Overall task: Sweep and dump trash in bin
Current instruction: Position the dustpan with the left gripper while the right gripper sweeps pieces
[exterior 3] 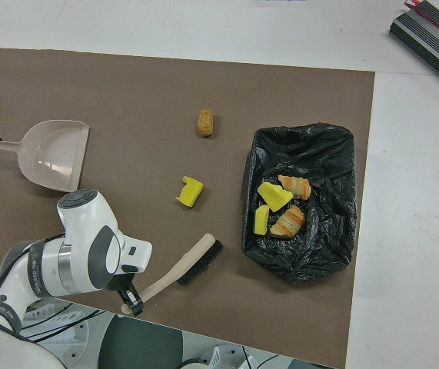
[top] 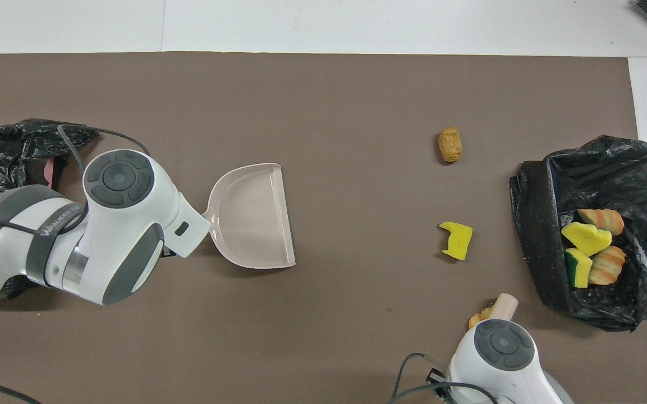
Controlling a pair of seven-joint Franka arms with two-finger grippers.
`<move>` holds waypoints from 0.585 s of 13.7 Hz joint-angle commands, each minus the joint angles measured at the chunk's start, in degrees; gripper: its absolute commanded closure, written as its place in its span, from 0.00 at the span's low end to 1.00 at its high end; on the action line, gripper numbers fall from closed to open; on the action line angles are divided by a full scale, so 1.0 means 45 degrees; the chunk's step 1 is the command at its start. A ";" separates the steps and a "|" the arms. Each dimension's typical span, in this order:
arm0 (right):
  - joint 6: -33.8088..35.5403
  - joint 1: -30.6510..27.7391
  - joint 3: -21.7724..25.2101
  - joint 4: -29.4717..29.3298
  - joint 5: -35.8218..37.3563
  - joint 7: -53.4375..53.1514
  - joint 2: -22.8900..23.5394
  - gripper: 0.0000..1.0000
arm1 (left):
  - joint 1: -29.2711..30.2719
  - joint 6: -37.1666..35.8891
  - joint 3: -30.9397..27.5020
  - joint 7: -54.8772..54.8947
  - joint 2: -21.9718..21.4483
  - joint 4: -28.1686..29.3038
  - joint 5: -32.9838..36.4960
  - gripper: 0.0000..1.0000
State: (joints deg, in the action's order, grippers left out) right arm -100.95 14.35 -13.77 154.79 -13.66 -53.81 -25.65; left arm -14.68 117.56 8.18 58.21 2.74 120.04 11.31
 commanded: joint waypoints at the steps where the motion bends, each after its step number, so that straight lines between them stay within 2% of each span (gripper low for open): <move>1: -0.1350 -0.0318 -0.0125 -0.0821 -0.0187 0.1193 0.1223 1.00 | -0.0817 0.1002 -0.0177 -0.0275 -0.0668 0.1194 -0.0151 1.00; 3: -0.2154 -0.0590 -0.0085 -0.1543 -0.0187 0.2383 0.2082 1.00 | -0.1365 0.1433 -0.0177 -0.1348 -0.0609 0.1409 -0.0151 1.00; 5: -0.2118 -0.0845 -0.0105 -0.2539 -0.0167 0.3340 0.2903 1.00 | -0.1621 0.1532 -0.0177 -0.1702 -0.0628 0.1527 -0.0151 1.00; 8: -0.1825 -0.0573 -0.0183 -0.3168 -0.0479 0.4708 0.3238 1.00 | -0.1699 0.1610 -0.0177 -0.2542 -0.0628 0.1528 -0.0151 1.00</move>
State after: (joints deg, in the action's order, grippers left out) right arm -110.22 11.86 -13.78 142.86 -13.94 -37.50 -13.08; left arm -21.22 122.77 8.16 49.33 1.47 124.90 11.27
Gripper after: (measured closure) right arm 0.727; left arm 0.678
